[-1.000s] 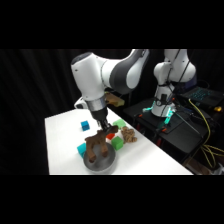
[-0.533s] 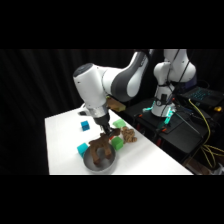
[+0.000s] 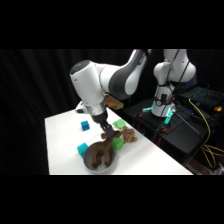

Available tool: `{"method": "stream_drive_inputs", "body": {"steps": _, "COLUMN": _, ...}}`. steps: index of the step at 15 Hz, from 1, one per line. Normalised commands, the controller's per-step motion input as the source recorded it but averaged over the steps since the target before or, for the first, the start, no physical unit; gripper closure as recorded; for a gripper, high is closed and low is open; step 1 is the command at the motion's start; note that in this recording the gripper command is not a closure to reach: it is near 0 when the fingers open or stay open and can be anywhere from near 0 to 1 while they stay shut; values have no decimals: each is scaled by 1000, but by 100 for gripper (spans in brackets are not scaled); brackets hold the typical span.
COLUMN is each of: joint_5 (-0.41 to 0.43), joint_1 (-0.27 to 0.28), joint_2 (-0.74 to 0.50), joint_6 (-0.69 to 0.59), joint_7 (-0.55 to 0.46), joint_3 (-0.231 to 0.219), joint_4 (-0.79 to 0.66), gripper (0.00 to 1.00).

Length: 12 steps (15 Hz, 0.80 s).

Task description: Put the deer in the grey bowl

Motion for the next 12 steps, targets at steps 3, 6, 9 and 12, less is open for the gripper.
{"method": "stream_drive_inputs", "body": {"steps": 3, "joint_5": -196, "joint_1": 61, "joint_2": -309, "joint_6": -446, "joint_7": 26, "joint_3": -41, "joint_4": 128, "gripper": 0}}
{"method": "stream_drive_inputs", "body": {"steps": 6, "joint_5": -94, "joint_1": 13, "joint_2": -437, "joint_6": -475, "joint_7": -63, "joint_3": -14, "joint_4": 137, "gripper": 0}}
{"method": "stream_drive_inputs", "body": {"steps": 9, "joint_5": 44, "joint_1": -59, "joint_2": -432, "joint_6": -344, "joint_7": -128, "joint_3": -6, "joint_4": 132, "gripper": 0}}
{"method": "stream_drive_inputs", "body": {"steps": 12, "joint_5": 57, "joint_1": -69, "joint_2": -294, "joint_6": -143, "joint_7": -10, "joint_3": -25, "joint_4": 54, "gripper": 0}}
